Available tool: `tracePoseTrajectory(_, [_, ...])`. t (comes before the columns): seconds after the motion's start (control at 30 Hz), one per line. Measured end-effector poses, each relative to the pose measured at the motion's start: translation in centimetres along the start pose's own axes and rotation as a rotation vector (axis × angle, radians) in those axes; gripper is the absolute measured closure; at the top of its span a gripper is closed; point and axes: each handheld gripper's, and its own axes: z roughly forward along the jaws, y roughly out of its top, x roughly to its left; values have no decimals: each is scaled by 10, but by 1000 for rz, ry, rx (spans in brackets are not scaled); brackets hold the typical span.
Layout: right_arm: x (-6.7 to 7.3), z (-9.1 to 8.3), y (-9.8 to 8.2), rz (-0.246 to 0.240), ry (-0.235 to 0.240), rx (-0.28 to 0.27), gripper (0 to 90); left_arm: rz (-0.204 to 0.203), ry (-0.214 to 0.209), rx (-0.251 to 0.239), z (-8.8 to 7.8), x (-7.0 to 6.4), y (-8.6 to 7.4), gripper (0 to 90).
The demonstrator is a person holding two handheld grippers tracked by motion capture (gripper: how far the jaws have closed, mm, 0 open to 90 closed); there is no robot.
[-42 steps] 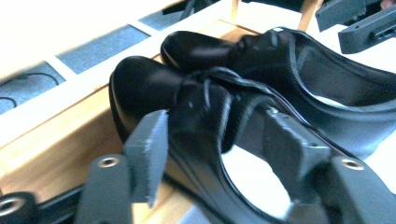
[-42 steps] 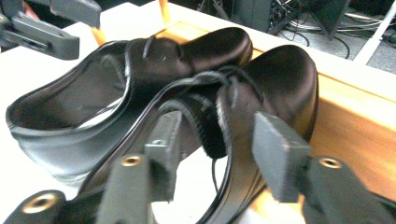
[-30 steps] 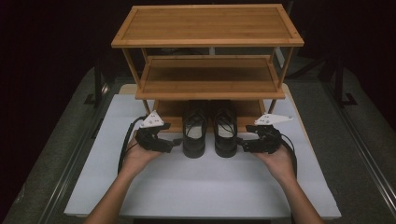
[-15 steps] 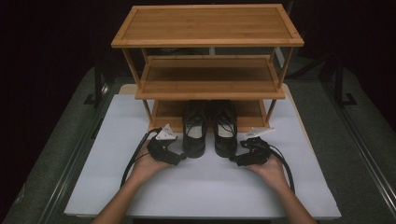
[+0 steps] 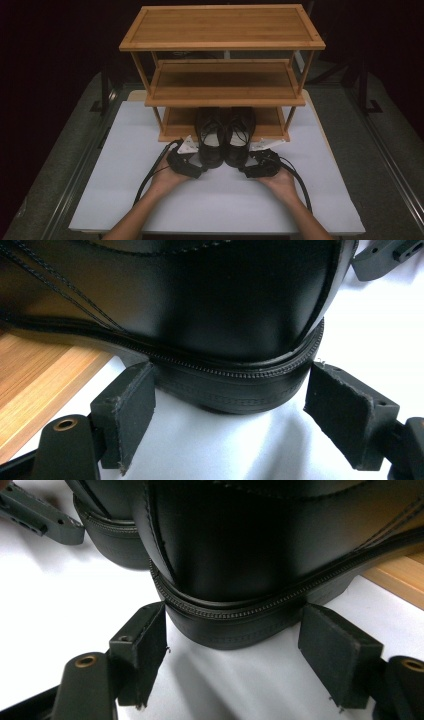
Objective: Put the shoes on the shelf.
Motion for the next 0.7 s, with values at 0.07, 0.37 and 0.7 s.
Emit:
tracePoseTrajectory(0.07, [1,-1,1,3,-6,-7,284,-9,-3,-5,-1,1,1,203])
tracePoseTrajectory(0.37, [-3,-9,10,26,21,-38,287,-49,-18,-52,-11,5,11,221])
tracePoseTrajectory(0.7, [-16,-9,24,59,46,-47,286,-78,-26,-87,-10,22,24,217])
